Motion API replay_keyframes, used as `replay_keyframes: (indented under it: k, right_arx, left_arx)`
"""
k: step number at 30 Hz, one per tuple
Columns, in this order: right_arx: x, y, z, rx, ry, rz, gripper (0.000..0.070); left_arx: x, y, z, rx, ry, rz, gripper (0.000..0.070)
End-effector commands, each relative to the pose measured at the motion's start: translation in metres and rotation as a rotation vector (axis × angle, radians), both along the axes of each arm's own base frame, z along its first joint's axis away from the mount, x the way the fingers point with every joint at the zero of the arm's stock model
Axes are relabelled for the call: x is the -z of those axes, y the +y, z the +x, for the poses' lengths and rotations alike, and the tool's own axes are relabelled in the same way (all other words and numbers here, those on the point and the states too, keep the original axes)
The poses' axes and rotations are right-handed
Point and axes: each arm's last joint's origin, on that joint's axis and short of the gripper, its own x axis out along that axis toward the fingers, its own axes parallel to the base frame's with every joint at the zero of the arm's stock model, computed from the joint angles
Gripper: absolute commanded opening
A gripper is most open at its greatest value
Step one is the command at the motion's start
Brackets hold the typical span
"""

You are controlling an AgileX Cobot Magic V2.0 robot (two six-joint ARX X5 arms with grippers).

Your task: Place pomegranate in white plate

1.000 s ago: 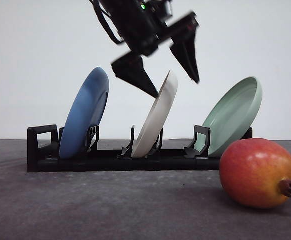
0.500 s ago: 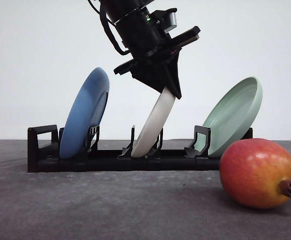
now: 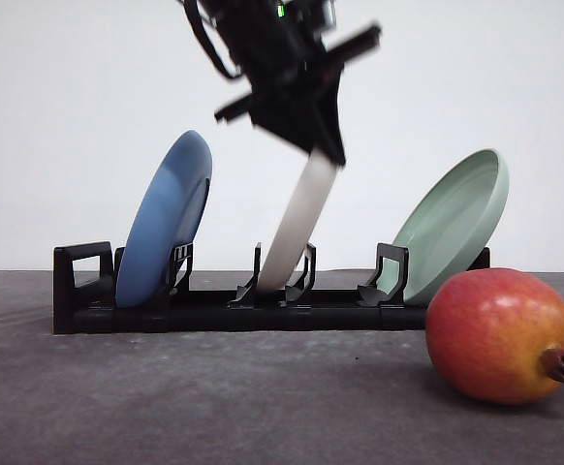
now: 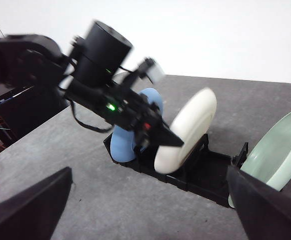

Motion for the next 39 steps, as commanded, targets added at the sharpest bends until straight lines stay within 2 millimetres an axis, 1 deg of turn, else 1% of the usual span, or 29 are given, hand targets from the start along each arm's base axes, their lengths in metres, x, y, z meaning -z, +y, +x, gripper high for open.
replay_keyframes:
  k: [1,5,9,13,17,19,22,24,27,32,35,39]
  right_arx:
    - [-0.006,0.0,-0.001,0.002,-0.014,0.008,0.0631]
    - [-0.005,0.0,-0.001,0.003,-0.007,0.008,0.0631]
    - [-0.004,0.0,-0.001,0.003,0.003,0.008,0.0631]
    - [-0.004,0.0,-0.001,0.003,0.003,0.008,0.0631]
    - [-0.004,0.0,-0.001,0.003,0.004,0.008,0.0631]
    - [-0.004,0.0,-0.001,0.002,0.007,0.008,0.0631]
    - [-0.003,0.0,-0.001,0.002,0.012,0.008,0.0631]
    - [-0.003,0.0,-0.002,0.002,0.016,0.008,0.0631]
    - [-0.003,0.0,-0.002,0.002,0.019,0.008,0.0631]
    - [-0.002,0.0,-0.002,0.002,0.023,0.008,0.0631]
    - [-0.002,0.0,-0.002,0.002,0.023,0.008,0.0631]
    - [-0.002,0.0,-0.002,0.002,0.024,0.008,0.0631]
  left_arx:
    - [-0.03,0.001,-0.012,0.009,-0.054,-0.075,0.0]
    - [-0.063,0.009,-0.044,0.052,-0.095,-0.121,0.0]
    - [-0.089,0.02,-0.087,0.123,-0.091,-0.122,0.0]
    - [-0.099,0.027,-0.128,0.209,-0.041,-0.072,0.0]
    - [-0.095,0.024,-0.165,0.258,-0.023,0.07,0.0001]
    - [-0.089,0.02,-0.183,0.277,-0.037,0.159,0.0001]
    - [-0.075,0.013,-0.203,0.294,-0.052,0.249,0.0]
    - [-0.062,0.007,-0.215,0.307,-0.063,0.301,0.0001]
    - [-0.04,0.003,-0.225,0.28,-0.114,0.395,0.0]
    - [0.0,-0.001,-0.23,0.266,-0.11,0.487,0.0]
    - [0.027,-0.004,-0.229,0.263,-0.109,0.515,0.0001]
    - [0.06,-0.009,-0.226,0.213,-0.167,0.568,0.0]
